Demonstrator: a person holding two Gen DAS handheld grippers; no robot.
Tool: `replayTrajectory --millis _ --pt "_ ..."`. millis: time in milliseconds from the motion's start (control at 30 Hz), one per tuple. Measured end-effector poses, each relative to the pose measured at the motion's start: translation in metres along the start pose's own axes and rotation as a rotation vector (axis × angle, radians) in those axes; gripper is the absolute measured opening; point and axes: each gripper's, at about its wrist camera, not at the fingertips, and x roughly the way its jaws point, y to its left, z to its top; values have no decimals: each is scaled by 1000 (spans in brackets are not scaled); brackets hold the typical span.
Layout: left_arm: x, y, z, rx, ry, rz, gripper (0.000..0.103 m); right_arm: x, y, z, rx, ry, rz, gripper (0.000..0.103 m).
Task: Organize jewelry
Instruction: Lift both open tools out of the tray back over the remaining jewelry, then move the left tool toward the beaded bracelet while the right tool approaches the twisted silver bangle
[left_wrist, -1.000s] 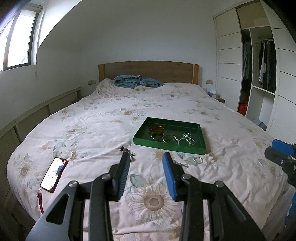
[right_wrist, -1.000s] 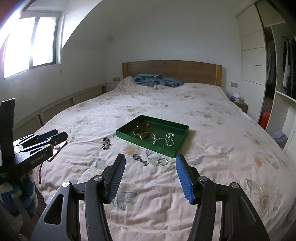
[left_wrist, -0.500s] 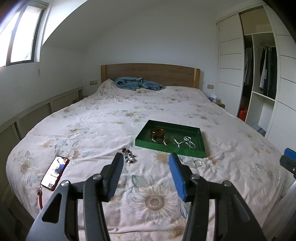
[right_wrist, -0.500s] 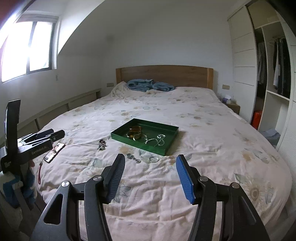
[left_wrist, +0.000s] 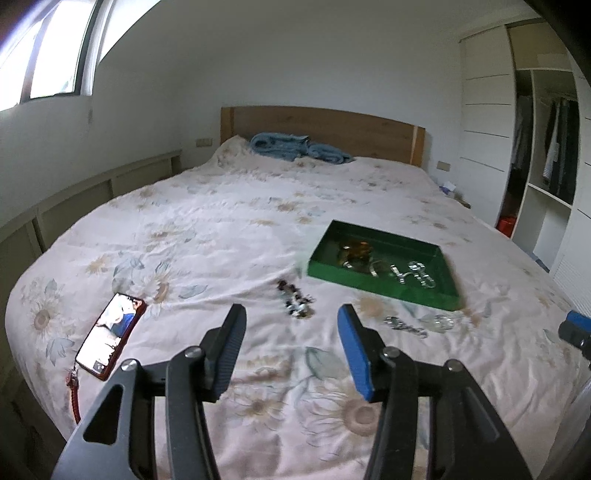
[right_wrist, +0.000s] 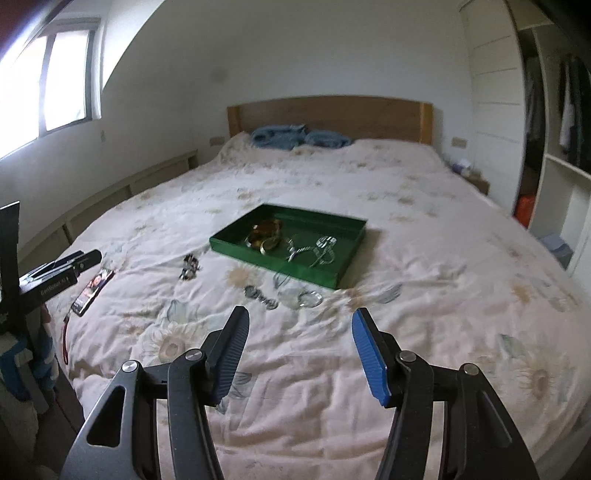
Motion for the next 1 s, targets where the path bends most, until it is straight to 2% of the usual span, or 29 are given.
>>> replayTrajectory --millis 200,533,767,1000 --pt "32 13 -13 -5 57 -16 49 48 4 -5 -10 68 47 57" --pt "88 -6 -33 16 182 -101 49 116 -13 -10 23 153 68 57" --pt "117 -12 -34 -3 220 -131 49 151 -26 -10 38 183 75 57" --pt "142 -39 -33 46 255 -200 49 178 -40 -10 55 195 85 57"
